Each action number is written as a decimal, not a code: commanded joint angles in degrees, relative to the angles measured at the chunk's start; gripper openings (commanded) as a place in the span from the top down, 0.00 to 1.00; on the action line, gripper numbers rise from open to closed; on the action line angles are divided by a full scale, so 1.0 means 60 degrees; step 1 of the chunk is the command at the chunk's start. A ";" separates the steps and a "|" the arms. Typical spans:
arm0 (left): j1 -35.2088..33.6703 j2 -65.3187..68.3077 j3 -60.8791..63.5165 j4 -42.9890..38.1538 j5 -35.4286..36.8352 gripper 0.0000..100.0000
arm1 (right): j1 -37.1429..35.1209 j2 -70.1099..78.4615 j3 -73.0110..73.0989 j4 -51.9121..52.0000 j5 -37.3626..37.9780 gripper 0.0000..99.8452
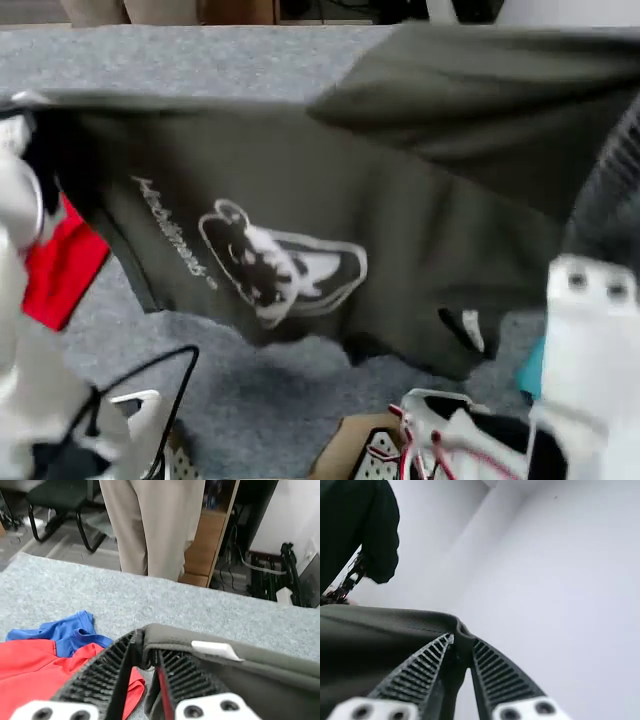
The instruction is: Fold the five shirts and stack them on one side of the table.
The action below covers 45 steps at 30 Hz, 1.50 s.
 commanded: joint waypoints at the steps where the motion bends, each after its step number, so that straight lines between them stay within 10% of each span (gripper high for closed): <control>1: -0.0161 -0.1267 0.0733 0.0117 -0.0059 0.98 | 0.0168 -0.0608 0.1267 0.0029 0.0029 0.99; 7: -0.0205 -0.1766 0.4103 -0.0952 -0.0015 0.98 | 0.0168 -0.1223 0.4491 -0.0044 0.0278 0.99; 17: 0.0220 -0.0989 1.0842 -0.9363 0.0000 0.98 | -0.0403 0.0696 1.0703 -0.5773 0.0689 0.99; 26: 0.0469 0.3275 1.0432 -1.5048 0.0000 0.98 | -0.0945 0.4784 1.1070 -0.9993 0.0615 1.00; 33: 0.0469 0.6908 0.5934 -1.2996 0.0000 0.98 | -0.0960 0.7993 0.7216 -0.9568 0.0615 1.00; 45: 0.0557 0.8799 0.1465 -0.6696 -0.0205 0.98 | -0.1311 0.9736 0.0872 -0.1319 0.1128 0.99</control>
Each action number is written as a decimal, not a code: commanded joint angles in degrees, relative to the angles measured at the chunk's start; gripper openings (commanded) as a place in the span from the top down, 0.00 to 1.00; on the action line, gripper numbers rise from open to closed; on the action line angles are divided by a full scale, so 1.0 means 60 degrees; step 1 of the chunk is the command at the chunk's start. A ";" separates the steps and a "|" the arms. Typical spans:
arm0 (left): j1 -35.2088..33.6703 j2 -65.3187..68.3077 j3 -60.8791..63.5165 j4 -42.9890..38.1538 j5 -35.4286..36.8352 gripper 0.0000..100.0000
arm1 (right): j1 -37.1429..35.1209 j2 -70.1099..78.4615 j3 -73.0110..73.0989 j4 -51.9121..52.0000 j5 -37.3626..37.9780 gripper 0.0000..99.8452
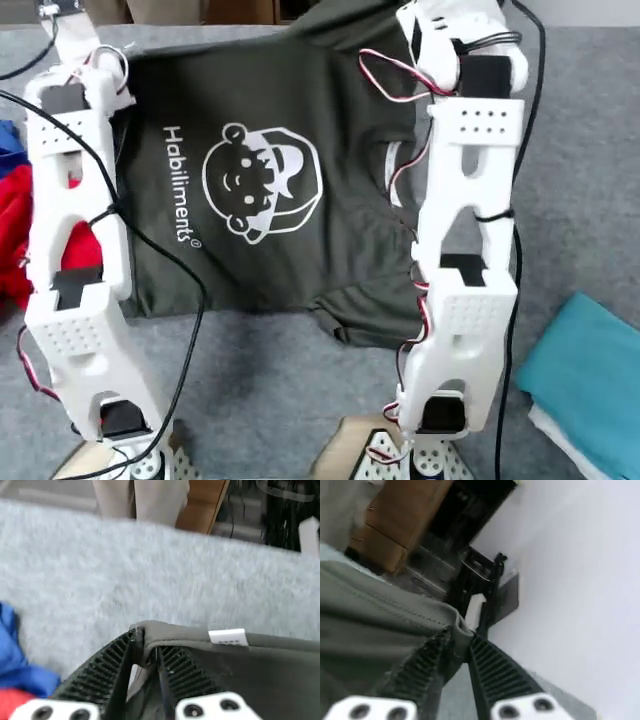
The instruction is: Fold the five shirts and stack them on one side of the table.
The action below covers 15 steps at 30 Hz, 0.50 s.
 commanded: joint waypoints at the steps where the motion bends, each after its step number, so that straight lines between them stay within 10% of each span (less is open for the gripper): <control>1: 0.0161 -0.0110 -0.0777 0.1436 -0.0454 0.98 | -0.0227 0.0037 -0.1692 0.2549 0.0484 0.99; 15: 0.0733 -0.2278 0.3575 0.2989 -0.1729 0.98 | -0.0095 0.0095 -0.4344 0.6110 0.0542 1.00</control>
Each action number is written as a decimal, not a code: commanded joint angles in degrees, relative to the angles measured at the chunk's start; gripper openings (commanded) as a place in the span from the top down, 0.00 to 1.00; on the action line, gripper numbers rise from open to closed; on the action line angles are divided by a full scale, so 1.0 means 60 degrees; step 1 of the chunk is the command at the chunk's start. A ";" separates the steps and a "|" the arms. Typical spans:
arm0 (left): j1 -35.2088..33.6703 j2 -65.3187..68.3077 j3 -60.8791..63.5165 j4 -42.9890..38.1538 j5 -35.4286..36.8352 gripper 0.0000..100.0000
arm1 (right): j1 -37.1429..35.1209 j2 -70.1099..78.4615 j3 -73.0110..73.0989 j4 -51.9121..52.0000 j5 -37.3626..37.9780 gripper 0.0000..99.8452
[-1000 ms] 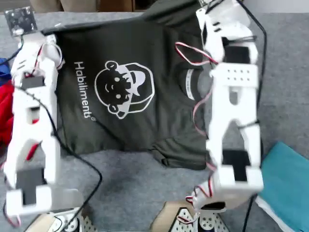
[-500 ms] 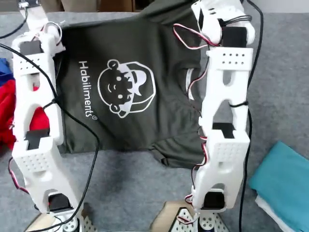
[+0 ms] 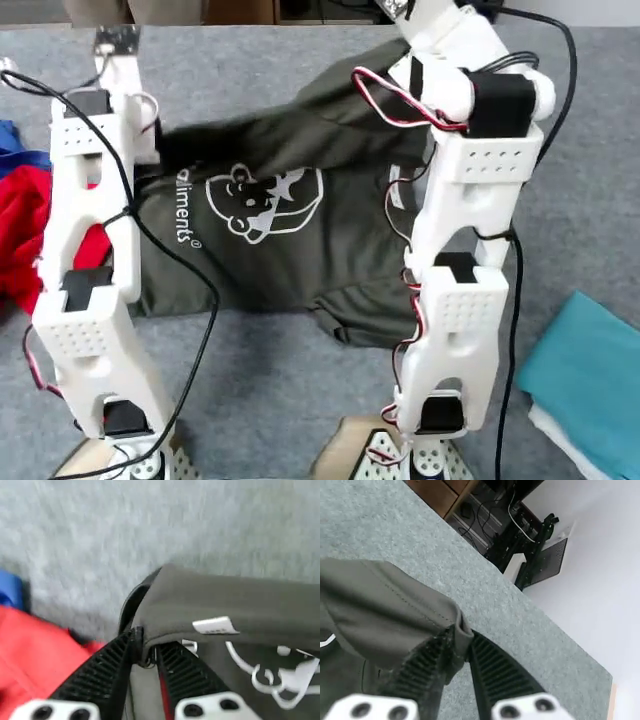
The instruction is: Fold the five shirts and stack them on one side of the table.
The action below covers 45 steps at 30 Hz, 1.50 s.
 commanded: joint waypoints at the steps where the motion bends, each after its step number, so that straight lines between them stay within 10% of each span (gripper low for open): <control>1: 0.0117 -0.2264 0.2374 -0.0425 -0.0264 0.98 | 0.0286 -0.0125 -0.0359 0.0190 -0.0015 1.00; 10: 0.0117 -0.7656 1.0227 -0.4835 -0.0586 0.98 | 0.0139 -0.1883 0.2278 0.0205 -0.0015 1.00; 31: -0.0352 -0.7597 1.2689 -0.5495 -0.1201 0.98 | 0.0154 -1.1040 1.8557 -0.4176 0.0293 1.00; 45: -0.0147 -0.9004 1.2762 -0.2711 -0.1729 0.98 | 0.1692 -1.4147 2.4256 -0.5187 0.1216 1.00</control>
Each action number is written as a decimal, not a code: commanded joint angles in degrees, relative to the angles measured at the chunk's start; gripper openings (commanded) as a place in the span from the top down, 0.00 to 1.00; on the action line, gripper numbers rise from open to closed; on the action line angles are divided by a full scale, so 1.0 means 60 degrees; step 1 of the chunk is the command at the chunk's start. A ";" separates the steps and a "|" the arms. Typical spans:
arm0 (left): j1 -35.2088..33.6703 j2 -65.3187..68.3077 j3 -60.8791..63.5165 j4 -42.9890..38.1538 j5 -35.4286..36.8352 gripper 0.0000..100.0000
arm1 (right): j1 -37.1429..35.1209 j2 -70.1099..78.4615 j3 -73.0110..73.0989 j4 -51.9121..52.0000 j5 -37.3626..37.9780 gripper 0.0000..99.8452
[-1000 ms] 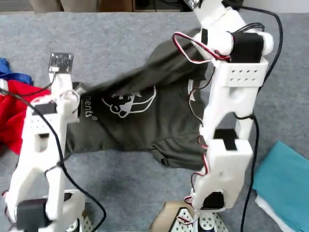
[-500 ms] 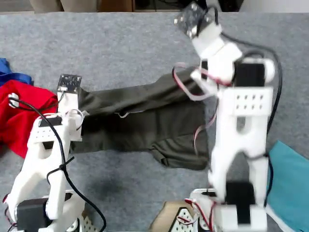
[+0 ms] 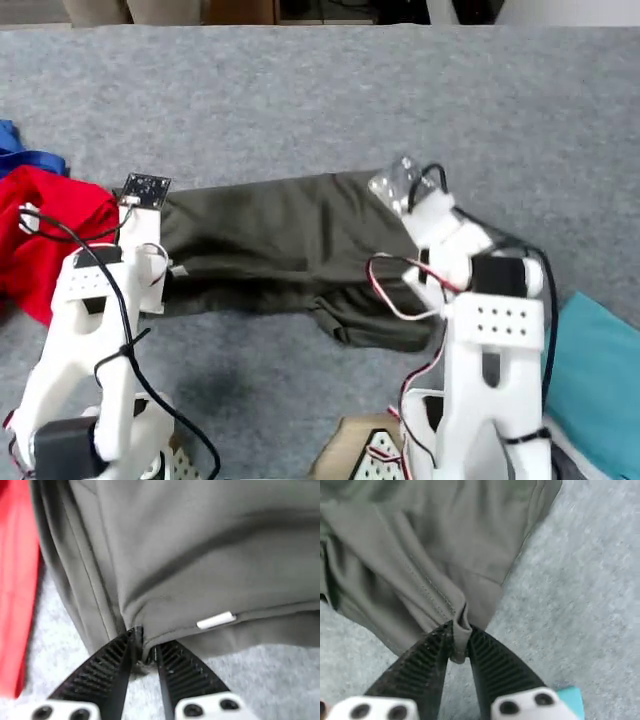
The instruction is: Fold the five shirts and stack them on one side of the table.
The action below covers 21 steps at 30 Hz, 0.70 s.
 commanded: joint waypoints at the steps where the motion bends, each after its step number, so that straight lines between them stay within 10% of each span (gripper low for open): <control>1: 0.0176 -0.1179 -0.0059 0.0806 -0.0073 0.98 | 0.0476 -0.0564 0.0725 -0.0469 0.0366 1.00; 21: 0.0674 -0.2645 0.2095 0.0835 -0.0703 0.98 | 0.0784 -0.0725 0.2176 -0.1011 0.1700 0.99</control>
